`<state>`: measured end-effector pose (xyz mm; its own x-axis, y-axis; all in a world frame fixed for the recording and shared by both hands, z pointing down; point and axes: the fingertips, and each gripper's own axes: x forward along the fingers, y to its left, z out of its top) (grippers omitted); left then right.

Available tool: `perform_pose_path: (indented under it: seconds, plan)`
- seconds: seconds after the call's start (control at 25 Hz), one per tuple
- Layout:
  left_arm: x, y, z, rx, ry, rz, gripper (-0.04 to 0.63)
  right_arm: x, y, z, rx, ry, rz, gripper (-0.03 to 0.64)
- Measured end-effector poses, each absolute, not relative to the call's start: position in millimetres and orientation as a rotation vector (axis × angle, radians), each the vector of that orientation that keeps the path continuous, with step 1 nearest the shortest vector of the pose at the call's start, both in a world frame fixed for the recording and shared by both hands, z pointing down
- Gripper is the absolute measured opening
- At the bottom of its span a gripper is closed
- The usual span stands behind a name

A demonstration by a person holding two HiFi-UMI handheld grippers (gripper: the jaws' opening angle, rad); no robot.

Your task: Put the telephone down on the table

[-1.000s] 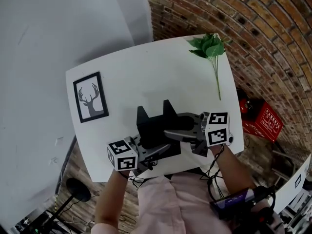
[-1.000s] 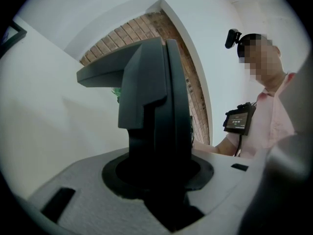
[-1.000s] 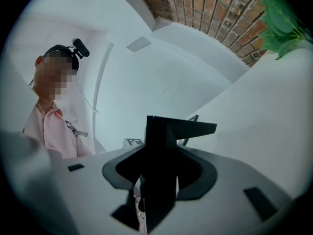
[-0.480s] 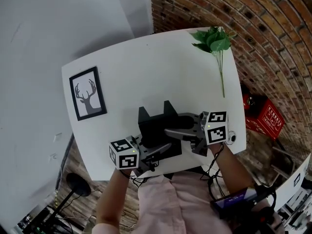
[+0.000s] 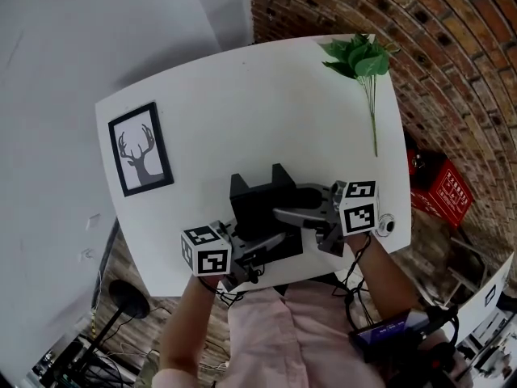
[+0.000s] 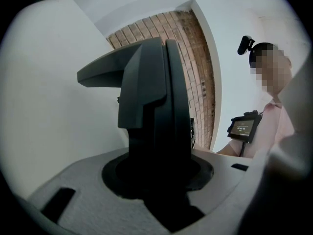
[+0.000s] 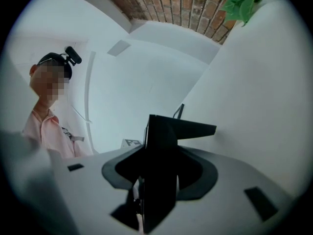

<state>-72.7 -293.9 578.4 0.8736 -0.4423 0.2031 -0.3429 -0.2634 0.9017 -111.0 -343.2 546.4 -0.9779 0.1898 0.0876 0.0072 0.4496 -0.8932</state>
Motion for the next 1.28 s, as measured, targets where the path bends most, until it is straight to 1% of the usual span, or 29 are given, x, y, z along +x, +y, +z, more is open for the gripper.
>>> perform_pose_path:
  seconds: [0.4,0.6,0.88,1.08,1.16,1.2,1.28]
  plan:
    - [-73.1,-295.1,580.2,1.823,-0.553,-0.118,0.167,-111.8,-345.4,549.8,-0.183,-2.503,1.596,0.190]
    - [-74.7,-295.6,578.9,1.804,-0.531,-0.161,0.167,-110.8,-348.6,549.9,-0.126,-2.514,1.555,0.204]
    - [-74.5,-297.0,579.7,1.795,-0.560,-0.156,0.175,-107.7,-349.1,550.4,-0.146,-2.498,1.641,0.179]
    - [-78.8,-299.8,580.0,1.763,-0.632,-0.183,0.219,-108.0,-348.3,549.1,-0.180,-2.491,1.662,0.173]
    - [-81.4,-301.2,576.7,1.763,-0.664,-0.209,0.309,-107.9,-347.4,548.7,-0.197,-2.490,1.655,0.172]
    - [-83.0,-301.2,575.7,1.773,-0.686,-0.207,0.335,-108.0,-346.8,549.1,-0.204,-2.487,1.651,0.172]
    - [-86.7,-299.1,576.0,1.802,-0.740,-0.168,0.360,-108.8,-344.8,551.1,-0.214,-2.480,1.643,0.172]
